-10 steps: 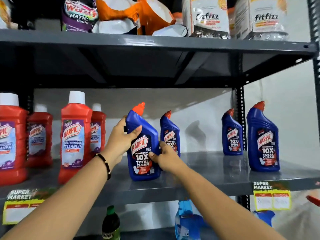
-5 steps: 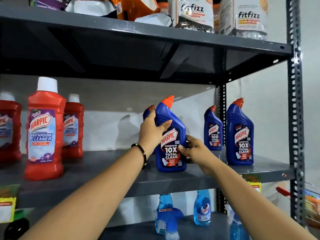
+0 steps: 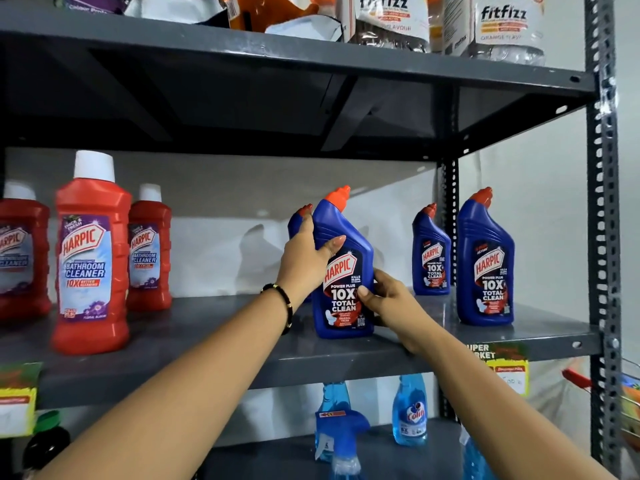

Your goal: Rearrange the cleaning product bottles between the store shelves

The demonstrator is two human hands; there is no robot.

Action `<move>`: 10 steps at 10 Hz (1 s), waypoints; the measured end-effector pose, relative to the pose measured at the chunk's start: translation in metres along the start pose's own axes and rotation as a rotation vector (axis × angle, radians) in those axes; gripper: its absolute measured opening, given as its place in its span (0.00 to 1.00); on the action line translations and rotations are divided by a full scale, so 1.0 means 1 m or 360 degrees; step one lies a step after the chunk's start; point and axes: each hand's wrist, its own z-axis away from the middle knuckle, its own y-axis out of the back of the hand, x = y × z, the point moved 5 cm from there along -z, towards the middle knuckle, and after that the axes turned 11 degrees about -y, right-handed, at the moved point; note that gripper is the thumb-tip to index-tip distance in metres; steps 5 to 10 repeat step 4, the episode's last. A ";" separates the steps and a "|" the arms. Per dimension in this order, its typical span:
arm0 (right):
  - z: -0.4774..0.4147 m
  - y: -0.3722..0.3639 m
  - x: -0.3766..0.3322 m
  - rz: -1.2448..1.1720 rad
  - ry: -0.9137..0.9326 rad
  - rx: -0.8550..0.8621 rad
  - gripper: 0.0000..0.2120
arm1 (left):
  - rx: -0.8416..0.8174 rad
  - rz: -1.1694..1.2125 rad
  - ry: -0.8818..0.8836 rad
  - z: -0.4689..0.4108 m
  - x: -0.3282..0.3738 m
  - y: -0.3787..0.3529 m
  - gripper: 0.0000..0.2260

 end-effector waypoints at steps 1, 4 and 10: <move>0.000 0.000 0.003 0.0000 0.0012 0.0002 0.15 | 0.0005 -0.0034 -0.0007 0.001 0.003 -0.001 0.29; 0.010 0.014 -0.001 0.0521 0.0245 0.0632 0.24 | -0.0048 -0.0261 -0.0067 0.036 -0.012 0.023 0.29; 0.010 0.014 -0.001 0.0521 0.0245 0.0632 0.24 | -0.0048 -0.0261 -0.0067 0.036 -0.012 0.023 0.29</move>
